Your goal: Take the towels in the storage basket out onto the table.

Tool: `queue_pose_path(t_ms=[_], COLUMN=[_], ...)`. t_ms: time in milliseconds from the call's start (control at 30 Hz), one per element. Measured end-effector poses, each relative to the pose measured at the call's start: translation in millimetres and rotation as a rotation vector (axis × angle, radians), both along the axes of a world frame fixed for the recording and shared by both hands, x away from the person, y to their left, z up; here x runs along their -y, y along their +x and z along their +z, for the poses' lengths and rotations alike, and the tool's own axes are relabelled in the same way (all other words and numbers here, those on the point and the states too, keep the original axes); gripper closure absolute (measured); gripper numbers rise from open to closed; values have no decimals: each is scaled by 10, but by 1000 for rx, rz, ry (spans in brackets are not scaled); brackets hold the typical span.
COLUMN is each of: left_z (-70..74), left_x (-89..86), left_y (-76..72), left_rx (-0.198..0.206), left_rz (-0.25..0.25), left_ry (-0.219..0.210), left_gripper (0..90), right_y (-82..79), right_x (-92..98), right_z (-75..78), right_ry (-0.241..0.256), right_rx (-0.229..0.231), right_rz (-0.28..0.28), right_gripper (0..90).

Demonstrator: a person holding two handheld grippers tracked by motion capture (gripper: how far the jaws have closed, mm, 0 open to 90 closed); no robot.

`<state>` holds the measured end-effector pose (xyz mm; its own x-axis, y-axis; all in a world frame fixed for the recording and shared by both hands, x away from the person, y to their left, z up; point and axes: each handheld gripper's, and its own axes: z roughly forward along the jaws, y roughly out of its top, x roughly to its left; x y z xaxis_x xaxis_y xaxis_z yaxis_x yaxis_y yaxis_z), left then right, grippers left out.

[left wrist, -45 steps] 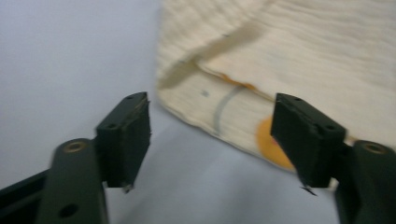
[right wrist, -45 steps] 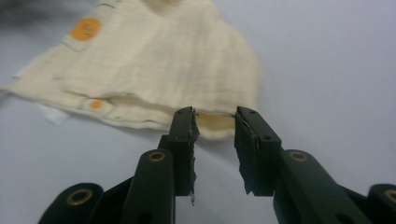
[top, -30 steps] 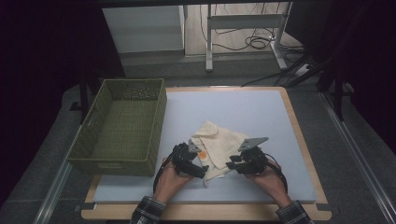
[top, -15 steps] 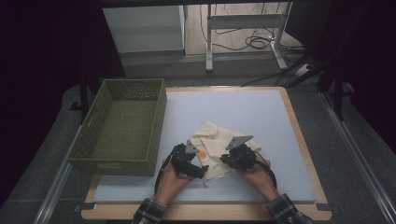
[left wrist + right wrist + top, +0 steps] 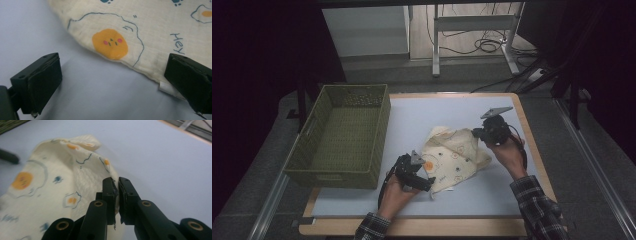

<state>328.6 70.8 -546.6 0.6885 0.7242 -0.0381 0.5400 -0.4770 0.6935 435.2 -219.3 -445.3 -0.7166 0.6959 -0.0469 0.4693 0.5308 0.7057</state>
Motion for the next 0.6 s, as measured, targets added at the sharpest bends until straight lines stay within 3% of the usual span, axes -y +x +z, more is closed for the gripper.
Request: queue_pose_path(t_ms=[100,200,333,400,467,600], left_z=[0,0,-1,-1,0,0], left_x=[0,0,1,1,0,-1], left_y=[0,0,-1,-1,-1,0], left_rx=[0,0,0,0,0,-1], left_rz=[0,0,1,0,0,0], left_ry=[0,0,-1,0,-1,-1], left_gripper=[13,13,13,13,13,13], right_y=[235,331,548,577,672,685], right_x=[81,108,196,217,348,475], right_z=[89,115,162,164,163,145], right_ry=[6,10,19,12,-8,-20], right_rx=[4,8,5,6,5,-8], right_rz=[-50,-67,-133,-150,-220,-248], right_gripper=[837,837,837,837,835,790])
